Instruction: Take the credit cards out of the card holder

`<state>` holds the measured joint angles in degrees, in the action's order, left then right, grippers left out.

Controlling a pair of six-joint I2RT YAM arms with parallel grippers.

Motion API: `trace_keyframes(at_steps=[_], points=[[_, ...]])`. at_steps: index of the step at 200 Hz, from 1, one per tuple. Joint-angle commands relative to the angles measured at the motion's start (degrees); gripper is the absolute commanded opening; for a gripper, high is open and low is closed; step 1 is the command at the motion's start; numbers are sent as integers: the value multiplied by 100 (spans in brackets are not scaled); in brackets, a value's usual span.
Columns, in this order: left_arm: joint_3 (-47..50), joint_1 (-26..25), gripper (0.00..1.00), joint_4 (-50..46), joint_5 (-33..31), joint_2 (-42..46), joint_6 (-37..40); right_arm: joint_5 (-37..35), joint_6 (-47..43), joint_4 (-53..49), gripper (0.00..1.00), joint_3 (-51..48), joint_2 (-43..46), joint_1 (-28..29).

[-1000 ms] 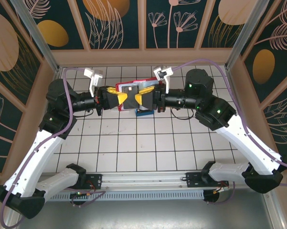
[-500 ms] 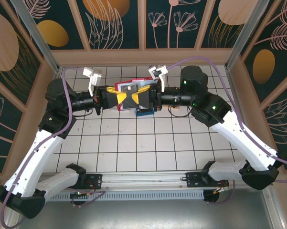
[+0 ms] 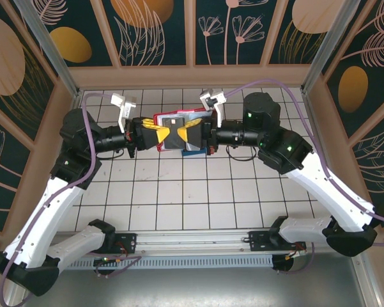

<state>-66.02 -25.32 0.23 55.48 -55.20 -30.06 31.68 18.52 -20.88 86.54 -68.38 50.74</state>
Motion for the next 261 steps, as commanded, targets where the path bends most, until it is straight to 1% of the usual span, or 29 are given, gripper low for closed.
trace_keyframes(at_steps=[1, 24, 101, 136, 148, 168, 179, 196, 199, 208, 214, 237, 249, 261], points=[[131, 5, 13, 47, -317, -9, 132, 162, 64, 103, 0, -80, 296, 121], [177, 1, 12, 56, -328, 25, 166, 36, 73, 51, 1, -128, 415, 76], [103, 1, 13, -130, -360, 53, 327, -74, 115, 10, 0, -365, 713, -175], [114, 5, 13, -120, -357, 53, 322, -57, 159, -56, 3, -409, 791, -275], [116, 3, 10, -112, -361, 53, 327, -57, 161, -62, 6, -417, 799, -284], [98, 2, 0, -87, -326, 53, 326, -73, 175, -83, 5, -427, 798, -293], [98, 5, 0, -60, -294, 58, 317, -99, 176, -99, 2, -416, 793, -293], [97, 1, 0, -11, -227, 53, 276, -99, 178, -102, 1, -427, 755, -293], [98, 1, 3, 0, -211, 53, 266, -80, 170, -100, 1, -428, 744, -295], [106, 1, 19, 36, -195, 61, 235, -52, 171, -87, 1, -416, 702, -297], [115, 2, 24, 61, -181, 58, 212, -21, 176, -62, 1, -422, 685, -293], [116, 1, 25, 162, -8, 19, 135, 162, 270, 146, 1, -436, 582, -294], [107, 1, 23, 170, 40, 1, 141, 242, 313, 249, 1, -432, 537, -293], [115, 1, 23, 177, 50, 0, 141, 310, 343, 326, 1, -431, 495, -297]])
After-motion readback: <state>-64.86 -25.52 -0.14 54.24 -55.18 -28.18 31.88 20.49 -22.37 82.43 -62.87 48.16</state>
